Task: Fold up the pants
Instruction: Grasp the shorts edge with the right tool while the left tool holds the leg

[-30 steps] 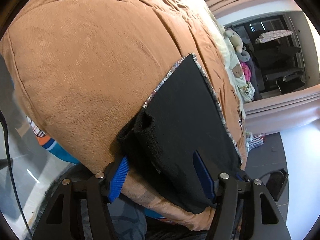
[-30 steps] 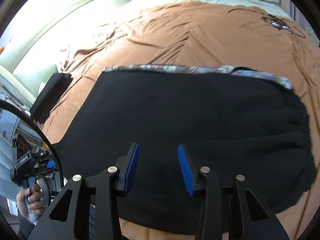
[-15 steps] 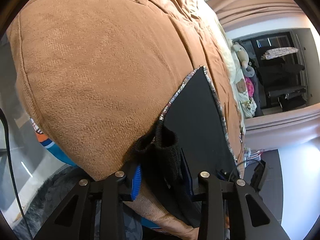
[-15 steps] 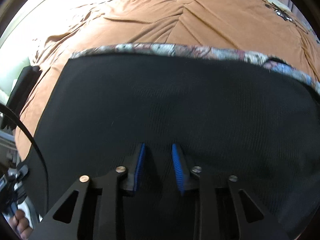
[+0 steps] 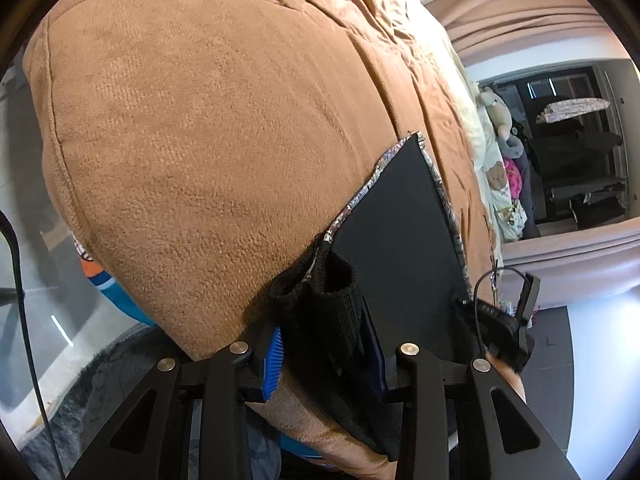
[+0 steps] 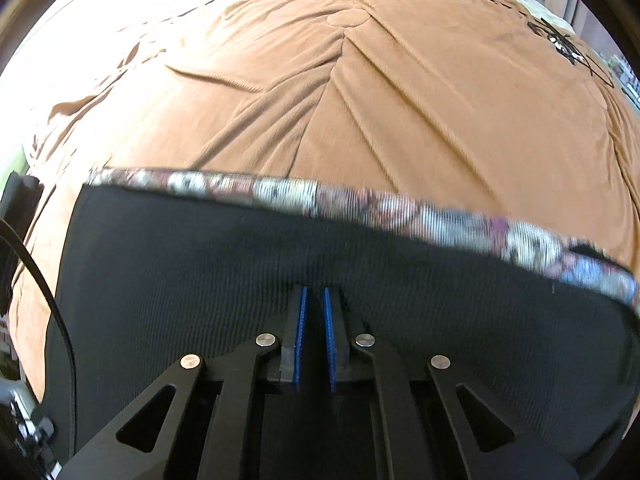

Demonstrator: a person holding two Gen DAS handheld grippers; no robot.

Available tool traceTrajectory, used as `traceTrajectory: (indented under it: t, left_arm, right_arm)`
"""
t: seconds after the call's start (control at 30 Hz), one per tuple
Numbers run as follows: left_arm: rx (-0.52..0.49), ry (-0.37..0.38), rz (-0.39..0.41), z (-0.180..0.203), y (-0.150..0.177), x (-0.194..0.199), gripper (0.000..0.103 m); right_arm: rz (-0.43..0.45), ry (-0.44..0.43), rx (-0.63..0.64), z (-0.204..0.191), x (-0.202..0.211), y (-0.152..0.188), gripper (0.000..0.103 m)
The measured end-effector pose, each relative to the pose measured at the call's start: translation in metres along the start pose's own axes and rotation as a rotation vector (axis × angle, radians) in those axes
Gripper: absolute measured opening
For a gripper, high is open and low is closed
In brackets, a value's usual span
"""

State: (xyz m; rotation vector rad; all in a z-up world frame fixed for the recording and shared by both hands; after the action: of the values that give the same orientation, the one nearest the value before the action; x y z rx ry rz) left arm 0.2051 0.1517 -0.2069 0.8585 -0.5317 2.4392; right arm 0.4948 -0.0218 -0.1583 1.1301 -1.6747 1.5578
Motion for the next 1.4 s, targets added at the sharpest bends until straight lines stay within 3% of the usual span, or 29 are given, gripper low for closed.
traceTrajectory:
  t: [0.17, 0.37, 0.47, 0.8, 1.1, 1.2, 1.27, 1.4]
  left_arm:
    - [-0.007, -0.013, 0.002, 0.001, 0.003, -0.001, 0.037]
    - [0.019, 0.002, 0.015, -0.004, 0.004, 0.001, 0.035]
    - [0.031, -0.012, 0.013, -0.006, 0.003, 0.001, 0.025]
    - [0.039, 0.012, 0.024, -0.002, 0.002, 0.009, 0.012]
    - [0.038, 0.023, 0.011, 0.002, 0.002, 0.009, 0.013]
    - [0.048, 0.026, -0.007, 0.0, 0.003, 0.004, 0.016]
    - [0.065, 0.037, -0.014, -0.002, 0.003, 0.0, 0.024]
    - [0.059, 0.048, -0.011, 0.001, 0.001, -0.006, 0.024]
  right_arm:
    - [0.002, 0.0, -0.03, 0.004, -0.017, -0.015, 0.003]
    - [-0.005, -0.052, -0.053, 0.015, -0.009, -0.014, 0.004]
    - [0.009, -0.091, -0.072, 0.017, 0.004, -0.002, 0.004]
    - [-0.01, -0.197, -0.019, 0.002, 0.041, 0.051, 0.004]
    - [-0.064, -0.279, 0.006, -0.008, 0.053, 0.104, 0.004]
    - [-0.07, -0.295, -0.004, -0.011, 0.061, 0.118, 0.004]
    - [-0.069, -0.299, -0.005, -0.012, 0.062, 0.129, 0.004]
    - [-0.049, -0.314, -0.012, -0.013, 0.071, 0.143, 0.004]
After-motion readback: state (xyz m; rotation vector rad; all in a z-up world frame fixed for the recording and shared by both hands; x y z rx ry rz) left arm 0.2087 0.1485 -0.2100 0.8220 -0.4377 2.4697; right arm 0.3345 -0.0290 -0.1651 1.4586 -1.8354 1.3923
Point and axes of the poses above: each gripper's, at about its wrist camera, not at the fingertips, and x roughly against the way its jaws point, z to its right, y to its underside, the point moved 3 cm from there along -x, roughly the way its jaws point, and after that the axes turned 4 degrees about z, right-handed, at the moved point
